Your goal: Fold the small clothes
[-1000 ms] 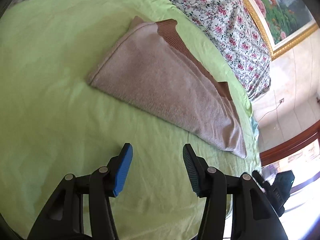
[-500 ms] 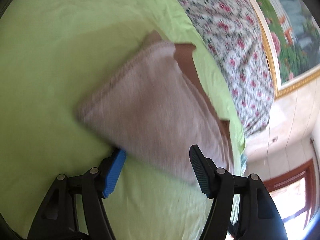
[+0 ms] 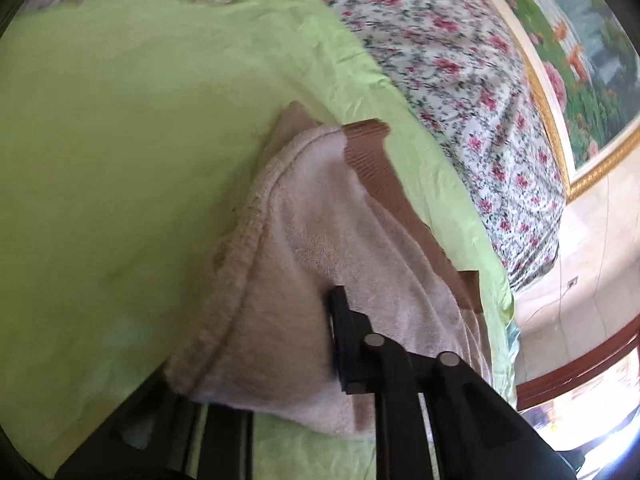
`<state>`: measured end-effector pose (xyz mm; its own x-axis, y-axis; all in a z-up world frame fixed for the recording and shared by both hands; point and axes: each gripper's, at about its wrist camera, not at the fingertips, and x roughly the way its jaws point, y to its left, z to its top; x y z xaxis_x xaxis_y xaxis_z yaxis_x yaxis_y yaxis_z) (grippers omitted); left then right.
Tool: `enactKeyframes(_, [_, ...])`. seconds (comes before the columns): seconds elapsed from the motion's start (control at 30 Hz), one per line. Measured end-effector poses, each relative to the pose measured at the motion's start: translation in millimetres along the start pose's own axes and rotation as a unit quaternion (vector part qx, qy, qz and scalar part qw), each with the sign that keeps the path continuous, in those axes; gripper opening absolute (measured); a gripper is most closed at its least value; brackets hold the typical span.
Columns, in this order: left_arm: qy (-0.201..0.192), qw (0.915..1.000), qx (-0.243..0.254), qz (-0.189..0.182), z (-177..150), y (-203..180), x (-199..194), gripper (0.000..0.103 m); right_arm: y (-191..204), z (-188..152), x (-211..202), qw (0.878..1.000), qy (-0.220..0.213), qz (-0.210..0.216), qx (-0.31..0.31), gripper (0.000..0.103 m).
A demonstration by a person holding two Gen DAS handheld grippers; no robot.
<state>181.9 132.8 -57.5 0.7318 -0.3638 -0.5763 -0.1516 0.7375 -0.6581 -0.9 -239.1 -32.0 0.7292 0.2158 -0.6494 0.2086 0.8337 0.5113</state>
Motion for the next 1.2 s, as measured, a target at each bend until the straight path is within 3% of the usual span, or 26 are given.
enactKeyframes(0.1, [-0.019,0.9977,0.065,-0.008,1.1,-34.9,-11.8,0.006,-0.8,10.8,-3.9,1.000,-0.009,0.007,0.001,0.063])
enactKeyframes(0.23, [-0.025,0.9866,0.159,-0.029,-6.7,-97.1,-17.5,0.006,-13.5,35.7,-9.3,0.999,-0.019,0.020,0.016,0.063])
enactKeyframes(0.37, [-0.002,0.9684,0.245,-0.047,-34.5,-155.6,-0.5,0.006,-28.9,73.4,-4.4,0.999,-0.014,0.031,0.031,0.063])
enactKeyframes(0.47, [0.032,0.9524,0.301,-0.039,-66.3,-184.4,30.7,0.006,-41.0,103.8,11.3,0.996,0.001,0.070,0.053,0.063])
enactKeyframes(0.6, [0.065,0.9405,0.333,-0.020,-92.7,-196.1,64.0,0.006,-45.2,137.3,49.3,0.990,0.044,0.114,0.075,0.063])
enactKeyframes(0.77, [0.076,0.9383,0.337,-0.016,-96.9,-197.8,79.9,0.006,-32.0,160.9,114.7,0.977,0.113,0.165,0.069,0.069])
enactKeyframes(0.97, [0.080,0.9365,0.341,-0.017,-98.5,-196.8,79.6,0.006,-10.3,171.0,165.1,0.977,0.147,0.146,0.048,0.069])
enactKeyframes(1.0, [0.079,0.9346,0.347,-0.012,-99.6,-199.5,80.0,0.006,-6.3,173.7,169.3,0.978,0.142,0.146,0.039,0.061])
enactKeyframes(1.03, [0.078,0.9335,0.350,-0.011,-100.7,-197.3,75.2,0.006,-1.7,177.2,173.1,0.980,0.140,0.139,0.029,0.037])
enactKeyframes(1.1, [0.072,0.9304,0.359,-0.010,-102.0,-203.9,67.1,0.006,3.5,187.0,174.4,0.981,0.138,0.131,0.022,0.017])
enactKeyframes(1.2, [0.058,0.9277,0.367,-0.037,-99.8,-229.8,54.0,0.006,20.5,204.2,147.8,0.985,0.104,0.135,-0.023,0.015])
